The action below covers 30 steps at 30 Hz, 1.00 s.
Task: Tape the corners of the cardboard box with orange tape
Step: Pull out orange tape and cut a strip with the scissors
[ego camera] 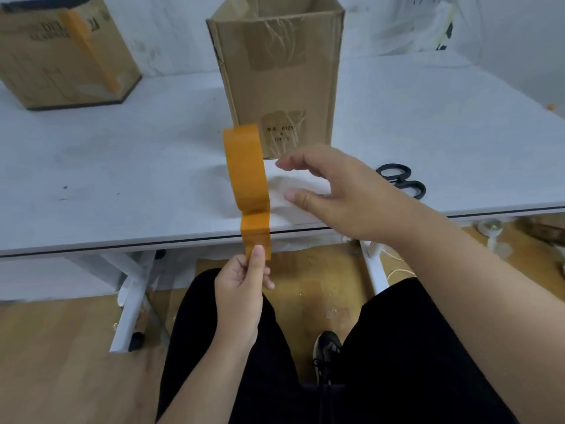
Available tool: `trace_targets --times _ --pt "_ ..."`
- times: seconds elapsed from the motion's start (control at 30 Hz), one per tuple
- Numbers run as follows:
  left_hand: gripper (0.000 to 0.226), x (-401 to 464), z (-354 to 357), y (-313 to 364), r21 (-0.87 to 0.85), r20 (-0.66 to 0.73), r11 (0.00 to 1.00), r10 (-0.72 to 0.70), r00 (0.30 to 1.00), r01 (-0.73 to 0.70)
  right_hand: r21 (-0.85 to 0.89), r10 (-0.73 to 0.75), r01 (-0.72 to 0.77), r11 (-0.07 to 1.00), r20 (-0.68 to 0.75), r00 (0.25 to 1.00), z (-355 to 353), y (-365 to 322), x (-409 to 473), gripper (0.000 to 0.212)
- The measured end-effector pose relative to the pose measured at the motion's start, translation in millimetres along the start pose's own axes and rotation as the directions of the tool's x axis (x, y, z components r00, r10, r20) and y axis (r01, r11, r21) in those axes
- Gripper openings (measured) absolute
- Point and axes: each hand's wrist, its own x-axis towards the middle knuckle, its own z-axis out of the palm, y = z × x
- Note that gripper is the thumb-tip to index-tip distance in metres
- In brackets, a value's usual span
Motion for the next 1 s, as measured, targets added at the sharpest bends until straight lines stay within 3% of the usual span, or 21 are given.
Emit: trace_targets --times 0.17,0.23,0.37,0.57,0.7,1.0 --pt "0.043 -4 0 1 0.012 -0.005 1.0 -0.026 1.0 0.027 -0.373 0.175 -0.186 0.909 -0.065 0.982 -45 33 -16 0.029" --pt "0.043 -6 -1 1 0.013 -0.005 0.999 -0.031 0.999 0.032 -0.442 0.258 -0.253 0.861 -0.051 0.965 -56 42 -22 0.031" --pt "0.043 -8 -2 2 0.008 0.011 0.999 -0.037 0.999 0.037 -0.4 0.362 -0.336 0.853 -0.011 0.932 -69 47 -25 0.023" --pt "0.043 -8 -5 2 -0.008 0.045 0.999 -0.042 0.998 0.042 -0.387 0.394 -0.35 0.853 0.038 0.918 -81 52 -26 0.023" --pt "0.042 -10 -6 2 -0.069 0.071 0.994 -0.075 0.995 0.08 -0.49 0.368 -0.31 0.815 0.025 0.929 -86 61 -28 0.029" --pt "0.023 -14 -2 1 -0.247 0.127 0.959 -0.112 0.985 0.141 -0.45 0.278 -0.204 0.869 0.104 0.955 -93 48 -51 0.018"
